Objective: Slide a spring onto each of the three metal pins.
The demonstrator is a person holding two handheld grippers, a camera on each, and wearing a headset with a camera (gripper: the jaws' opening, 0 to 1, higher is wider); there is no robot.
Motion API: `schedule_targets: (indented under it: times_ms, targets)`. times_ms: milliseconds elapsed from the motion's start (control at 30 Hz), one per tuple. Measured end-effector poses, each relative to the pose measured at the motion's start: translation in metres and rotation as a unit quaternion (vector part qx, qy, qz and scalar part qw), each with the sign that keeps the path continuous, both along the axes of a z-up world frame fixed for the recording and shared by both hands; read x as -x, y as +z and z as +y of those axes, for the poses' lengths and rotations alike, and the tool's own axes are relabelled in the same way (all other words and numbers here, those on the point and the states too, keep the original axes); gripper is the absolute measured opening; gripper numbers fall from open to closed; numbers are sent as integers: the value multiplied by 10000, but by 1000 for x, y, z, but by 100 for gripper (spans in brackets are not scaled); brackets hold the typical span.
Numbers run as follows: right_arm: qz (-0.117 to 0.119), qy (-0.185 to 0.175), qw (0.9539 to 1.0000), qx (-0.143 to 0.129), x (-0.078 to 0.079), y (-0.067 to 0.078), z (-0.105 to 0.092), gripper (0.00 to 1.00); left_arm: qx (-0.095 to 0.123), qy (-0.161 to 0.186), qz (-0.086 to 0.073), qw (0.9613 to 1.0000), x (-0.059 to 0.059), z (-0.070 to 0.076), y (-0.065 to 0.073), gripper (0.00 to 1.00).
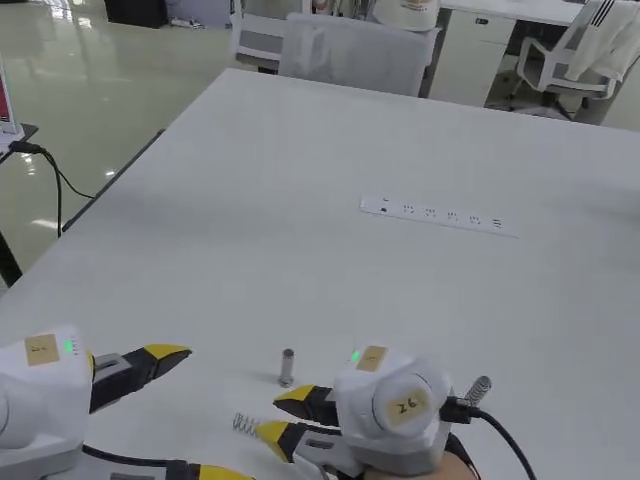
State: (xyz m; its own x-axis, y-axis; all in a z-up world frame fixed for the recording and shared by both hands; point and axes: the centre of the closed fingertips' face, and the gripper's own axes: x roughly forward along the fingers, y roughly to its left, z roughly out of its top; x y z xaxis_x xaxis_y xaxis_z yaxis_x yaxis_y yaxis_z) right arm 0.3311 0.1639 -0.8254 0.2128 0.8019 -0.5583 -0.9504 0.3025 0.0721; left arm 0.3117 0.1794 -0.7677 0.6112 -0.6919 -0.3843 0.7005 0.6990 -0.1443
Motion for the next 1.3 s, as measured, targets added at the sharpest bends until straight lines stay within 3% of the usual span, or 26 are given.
schedule_targets:
  times_ms: [200, 467, 633, 700, 767, 900, 1300]
  targets:
    - [-20, 123, 9991, 395, 3, -24, -2, 15, 2, -11, 15, 10000, 3, 1, -1, 90]
    - [-61, 261, 9978, 605, 4, -36, -2, 9, -66, -49, 75, 9999, 7, 1, -4, 89]
    - [-175, 357, 9972, 640, 4, -32, -10, 8, -99, -91, 131, 9998, 9, -1, -10, 89]
    - [-132, 377, 9970, 668, 5, -33, -12, 8, -85, -117, 147, 9998, 9, -4, -11, 88]
    - [54, 380, 9977, 562, 10, -27, -14, 8, -77, -147, 141, 9998, 9, -7, -11, 88]
    - [-109, 412, 9975, 555, 8, -17, -22, 8, -73, -247, 146, 9996, 8, -16, -10, 88]
    - [-331, 576, 9961, 582, 5, 13, -74, 8, -71, -614, 177, 9979, 9, -42, -10, 85]
